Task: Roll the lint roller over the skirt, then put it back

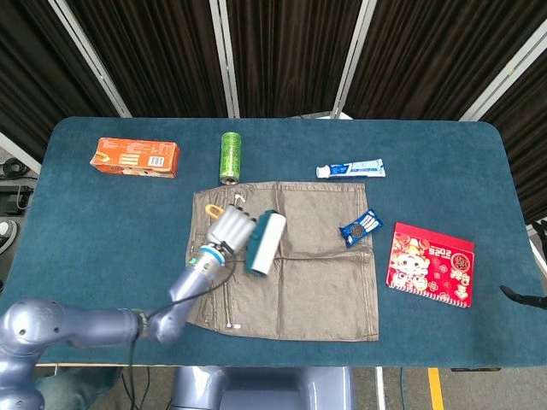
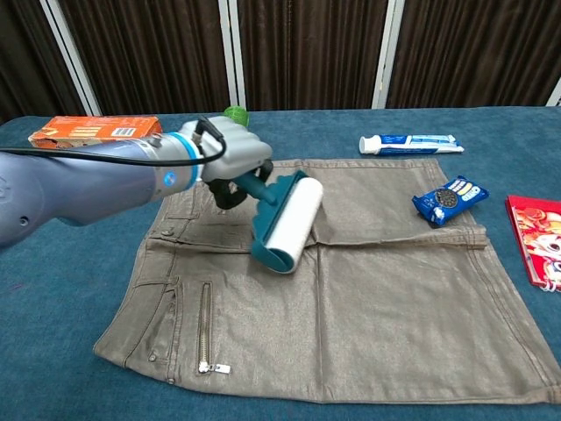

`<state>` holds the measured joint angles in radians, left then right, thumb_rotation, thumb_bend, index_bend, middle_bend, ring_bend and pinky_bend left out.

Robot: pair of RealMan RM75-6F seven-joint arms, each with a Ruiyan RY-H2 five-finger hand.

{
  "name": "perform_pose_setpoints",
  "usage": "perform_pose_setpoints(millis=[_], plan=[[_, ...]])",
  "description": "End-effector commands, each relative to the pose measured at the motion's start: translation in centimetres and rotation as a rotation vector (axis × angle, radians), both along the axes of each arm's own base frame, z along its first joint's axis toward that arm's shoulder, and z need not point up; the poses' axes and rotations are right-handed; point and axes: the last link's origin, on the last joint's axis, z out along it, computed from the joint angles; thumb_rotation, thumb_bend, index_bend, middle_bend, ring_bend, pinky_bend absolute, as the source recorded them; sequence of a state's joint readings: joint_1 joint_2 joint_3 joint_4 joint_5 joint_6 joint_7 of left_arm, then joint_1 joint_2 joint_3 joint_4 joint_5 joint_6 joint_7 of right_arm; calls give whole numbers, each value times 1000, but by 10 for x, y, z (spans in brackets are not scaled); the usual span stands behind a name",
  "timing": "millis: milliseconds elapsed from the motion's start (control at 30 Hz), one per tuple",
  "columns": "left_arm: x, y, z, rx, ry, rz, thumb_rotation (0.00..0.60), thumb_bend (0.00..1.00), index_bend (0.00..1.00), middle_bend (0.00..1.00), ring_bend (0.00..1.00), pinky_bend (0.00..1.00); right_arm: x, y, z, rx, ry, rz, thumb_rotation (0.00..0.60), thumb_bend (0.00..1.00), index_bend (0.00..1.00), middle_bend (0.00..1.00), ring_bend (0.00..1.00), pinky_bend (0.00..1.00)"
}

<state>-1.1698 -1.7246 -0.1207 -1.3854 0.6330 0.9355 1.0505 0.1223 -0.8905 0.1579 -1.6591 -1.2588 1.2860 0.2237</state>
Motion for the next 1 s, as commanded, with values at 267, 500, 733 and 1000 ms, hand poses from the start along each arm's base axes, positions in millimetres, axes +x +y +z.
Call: perform_pose_setpoints(millis=[267,500,733,1000], plan=[[49,-30,-33,-51,-8,-66,600,780,605,441,393,465,-3,3,6,-14,-12,-2,600,0,0,0,0,0],[40,-25,-27,-27,11,-48,600,779,605,441,393,464,-3,4,6,-13,-8,0,600,0,0,0,0,0],[-1,-4,2,36,54,30,600,779,606,441,393,465,-2,5,5,-13,-2,3,600,0,0,0,0,0],[-59,9,36,79,108,103,600,779,605,442,393,464,1,4,2,-5,6,7,600,0,0,0,0,0]])
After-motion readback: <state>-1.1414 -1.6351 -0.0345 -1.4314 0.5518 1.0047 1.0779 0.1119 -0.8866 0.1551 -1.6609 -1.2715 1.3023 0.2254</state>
